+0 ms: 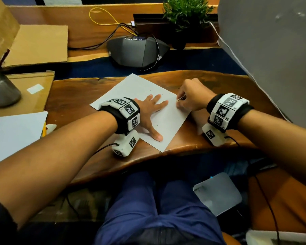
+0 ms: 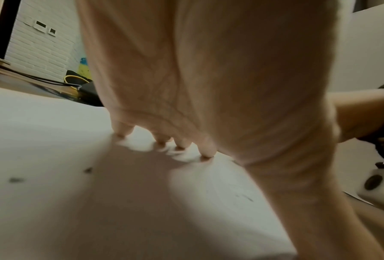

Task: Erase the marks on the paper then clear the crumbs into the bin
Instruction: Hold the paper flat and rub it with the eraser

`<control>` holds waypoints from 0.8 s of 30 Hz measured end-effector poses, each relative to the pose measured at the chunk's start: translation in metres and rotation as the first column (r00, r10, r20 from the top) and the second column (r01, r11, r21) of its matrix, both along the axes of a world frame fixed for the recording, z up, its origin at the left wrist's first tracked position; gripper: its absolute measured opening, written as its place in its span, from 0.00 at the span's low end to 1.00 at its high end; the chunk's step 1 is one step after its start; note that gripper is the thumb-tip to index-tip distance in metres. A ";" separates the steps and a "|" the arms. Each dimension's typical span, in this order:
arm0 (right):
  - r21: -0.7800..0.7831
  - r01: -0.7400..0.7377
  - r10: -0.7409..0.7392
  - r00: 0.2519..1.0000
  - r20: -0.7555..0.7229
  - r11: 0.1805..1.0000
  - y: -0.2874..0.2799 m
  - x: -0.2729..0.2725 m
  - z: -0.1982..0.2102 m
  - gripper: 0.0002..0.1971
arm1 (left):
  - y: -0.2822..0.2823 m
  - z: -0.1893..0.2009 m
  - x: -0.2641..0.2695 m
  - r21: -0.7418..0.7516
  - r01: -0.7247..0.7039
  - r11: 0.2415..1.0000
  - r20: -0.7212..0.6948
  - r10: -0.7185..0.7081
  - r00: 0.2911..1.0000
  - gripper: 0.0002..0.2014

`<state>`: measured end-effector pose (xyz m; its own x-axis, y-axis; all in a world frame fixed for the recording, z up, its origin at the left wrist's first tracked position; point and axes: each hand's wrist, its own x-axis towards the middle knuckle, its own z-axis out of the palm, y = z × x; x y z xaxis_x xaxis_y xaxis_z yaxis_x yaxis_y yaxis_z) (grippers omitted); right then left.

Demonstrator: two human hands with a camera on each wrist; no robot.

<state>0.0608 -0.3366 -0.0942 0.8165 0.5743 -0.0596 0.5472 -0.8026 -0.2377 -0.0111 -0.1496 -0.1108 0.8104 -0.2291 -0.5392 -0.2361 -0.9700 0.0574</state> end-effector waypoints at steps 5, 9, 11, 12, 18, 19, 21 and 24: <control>0.026 -0.076 0.076 0.997 0.006 0.997 0.007 -0.013 -0.003 0.08 | -0.001 -0.001 0.000 0.022 0.000 1.000 -0.025 0.000 1.000 0.73; -0.013 -0.179 0.179 0.983 -0.037 0.984 0.008 -0.038 -0.001 0.08 | -0.001 0.000 0.002 0.035 -0.002 0.999 -0.045 0.003 0.999 0.74; -0.019 -0.268 0.264 0.958 -0.107 0.963 0.007 -0.049 0.005 0.08 | -0.001 0.000 0.002 0.036 0.005 0.999 -0.050 -0.004 0.999 0.76; -0.011 -0.255 0.252 0.961 -0.114 0.967 0.007 -0.045 0.008 0.08 | -0.002 0.000 0.002 0.039 0.009 0.999 -0.051 -0.007 0.999 0.76; 0.014 -0.165 0.166 0.985 -0.041 0.986 0.007 -0.038 0.006 0.08 | 0.000 0.001 0.000 0.027 -0.001 1.000 -0.048 0.003 0.999 0.76; 0.000 -0.234 0.233 0.970 -0.071 0.972 0.009 -0.051 0.006 0.07 | -0.001 0.001 0.000 0.027 0.001 1.000 -0.053 0.001 0.999 0.76; -0.005 -0.277 0.274 0.954 -0.122 0.961 0.010 -0.056 0.008 0.08 | -0.002 0.002 0.001 0.026 0.004 1.000 -0.054 -0.002 0.999 0.76; 0.018 -0.092 0.093 0.994 -0.059 0.996 0.005 -0.027 0.013 0.08 | -0.003 0.002 -0.001 0.017 -0.005 1.000 -0.042 0.005 0.999 0.75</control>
